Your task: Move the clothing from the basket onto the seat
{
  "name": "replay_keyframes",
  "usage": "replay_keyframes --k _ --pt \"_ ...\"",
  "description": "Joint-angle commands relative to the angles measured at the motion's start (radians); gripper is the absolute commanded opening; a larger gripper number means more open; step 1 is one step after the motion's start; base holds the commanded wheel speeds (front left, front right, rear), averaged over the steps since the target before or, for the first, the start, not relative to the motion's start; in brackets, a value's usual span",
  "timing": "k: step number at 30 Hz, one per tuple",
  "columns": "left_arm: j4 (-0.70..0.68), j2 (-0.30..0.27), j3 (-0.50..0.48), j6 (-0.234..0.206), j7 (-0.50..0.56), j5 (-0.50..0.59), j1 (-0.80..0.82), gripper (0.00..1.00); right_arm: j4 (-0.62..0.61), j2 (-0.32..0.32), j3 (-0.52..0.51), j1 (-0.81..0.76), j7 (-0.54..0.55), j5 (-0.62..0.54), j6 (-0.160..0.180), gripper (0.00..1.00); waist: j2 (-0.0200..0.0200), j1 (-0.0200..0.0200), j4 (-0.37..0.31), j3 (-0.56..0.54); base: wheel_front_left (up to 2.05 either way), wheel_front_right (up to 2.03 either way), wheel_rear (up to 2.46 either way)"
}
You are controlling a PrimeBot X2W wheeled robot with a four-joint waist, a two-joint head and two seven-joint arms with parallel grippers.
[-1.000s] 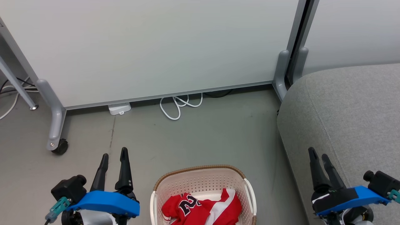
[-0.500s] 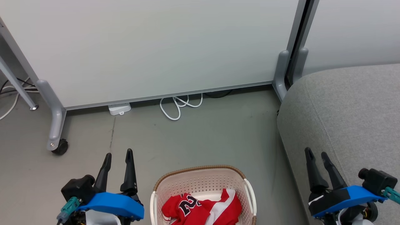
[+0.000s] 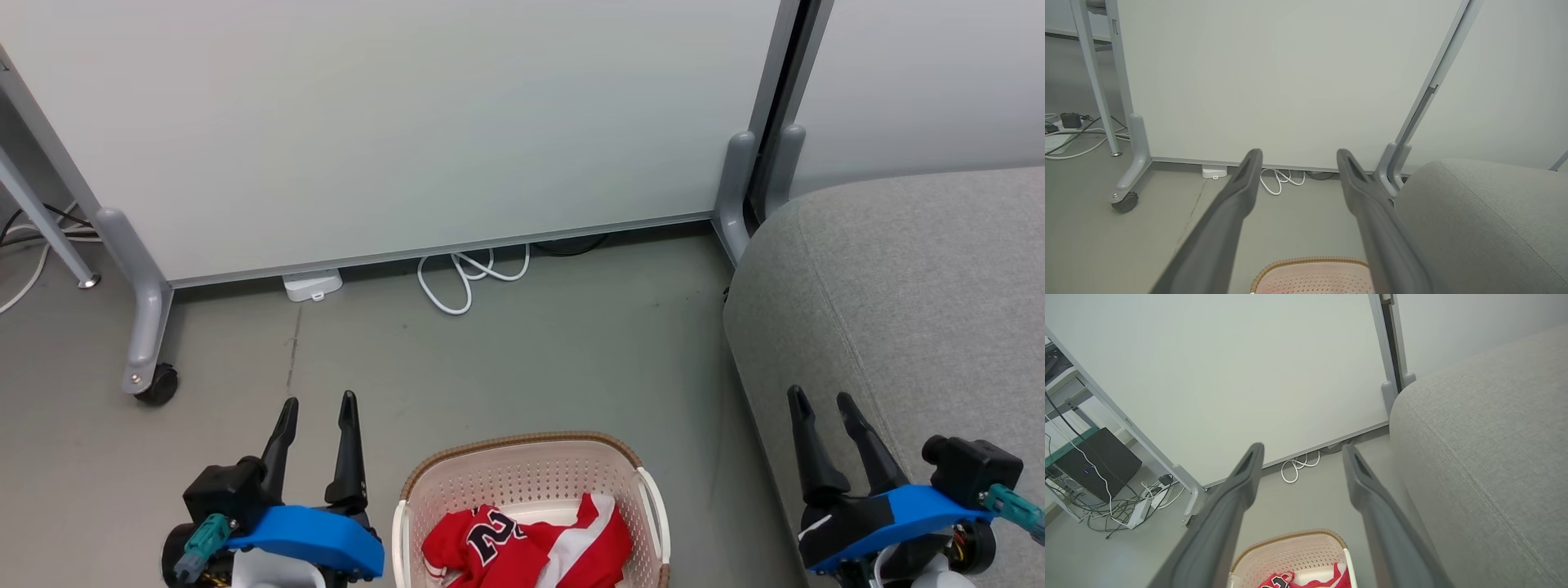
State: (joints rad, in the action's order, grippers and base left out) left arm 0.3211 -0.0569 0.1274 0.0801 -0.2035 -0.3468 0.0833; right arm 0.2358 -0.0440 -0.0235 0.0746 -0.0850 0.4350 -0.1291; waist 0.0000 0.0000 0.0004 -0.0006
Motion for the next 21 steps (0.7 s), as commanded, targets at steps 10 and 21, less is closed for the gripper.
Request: replay_keyframes --k 10,21 --pt "0.022 0.000 0.009 0.002 -0.027 0.073 0.023 1.00 -0.012 -0.008 0.005 0.001 -0.016 -0.083 -0.002 1.00 0.0000 0.0000 -0.001 -0.001 0.00 0.00 0.00" --pt "0.029 0.003 0.010 -0.005 -0.048 0.124 0.022 1.00 -0.013 -0.009 0.008 -0.002 -0.027 -0.152 -0.002 1.00 0.0000 0.0000 0.001 -0.002 0.00 0.00 0.00"
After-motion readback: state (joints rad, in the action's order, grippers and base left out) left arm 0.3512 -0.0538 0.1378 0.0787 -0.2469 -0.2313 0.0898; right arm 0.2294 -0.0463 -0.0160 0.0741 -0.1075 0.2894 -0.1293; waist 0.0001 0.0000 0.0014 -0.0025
